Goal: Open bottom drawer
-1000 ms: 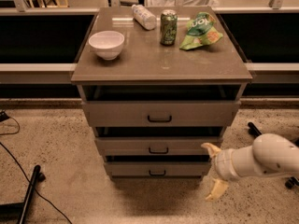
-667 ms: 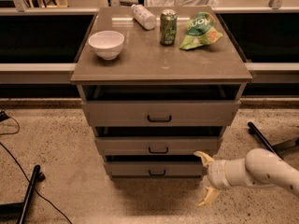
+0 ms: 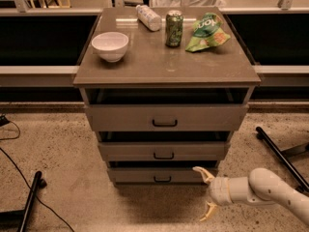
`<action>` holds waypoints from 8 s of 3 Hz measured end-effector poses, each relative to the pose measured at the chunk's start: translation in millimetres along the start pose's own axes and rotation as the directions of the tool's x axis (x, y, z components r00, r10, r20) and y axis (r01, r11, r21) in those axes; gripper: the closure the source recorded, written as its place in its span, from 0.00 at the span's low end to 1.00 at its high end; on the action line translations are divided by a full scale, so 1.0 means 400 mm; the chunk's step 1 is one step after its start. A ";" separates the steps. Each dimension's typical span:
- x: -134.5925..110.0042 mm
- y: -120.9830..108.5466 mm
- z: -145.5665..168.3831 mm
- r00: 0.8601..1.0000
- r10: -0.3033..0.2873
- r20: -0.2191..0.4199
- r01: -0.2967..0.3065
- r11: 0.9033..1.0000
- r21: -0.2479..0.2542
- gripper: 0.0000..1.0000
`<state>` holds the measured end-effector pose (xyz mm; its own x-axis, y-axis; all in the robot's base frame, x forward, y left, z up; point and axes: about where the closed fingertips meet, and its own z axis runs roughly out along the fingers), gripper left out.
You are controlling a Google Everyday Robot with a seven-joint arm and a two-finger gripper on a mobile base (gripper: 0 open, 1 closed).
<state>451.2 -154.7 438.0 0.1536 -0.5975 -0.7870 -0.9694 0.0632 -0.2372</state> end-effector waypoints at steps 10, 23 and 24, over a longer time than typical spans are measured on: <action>0.582 -0.274 0.363 0.969 -0.055 -0.241 0.069 0.996 0.048 0.00; 0.639 -0.182 0.352 0.949 0.015 -0.316 -0.025 0.999 -0.026 0.19; 0.633 -0.152 0.330 0.937 0.007 -0.349 -0.026 0.998 -0.050 0.42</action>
Offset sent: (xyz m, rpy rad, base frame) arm 0.0751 0.0056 -0.1253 0.1017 -0.0150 0.0198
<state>574.3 -204.3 178.1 0.0706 -0.8384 -0.5404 -0.9814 0.0386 -0.1881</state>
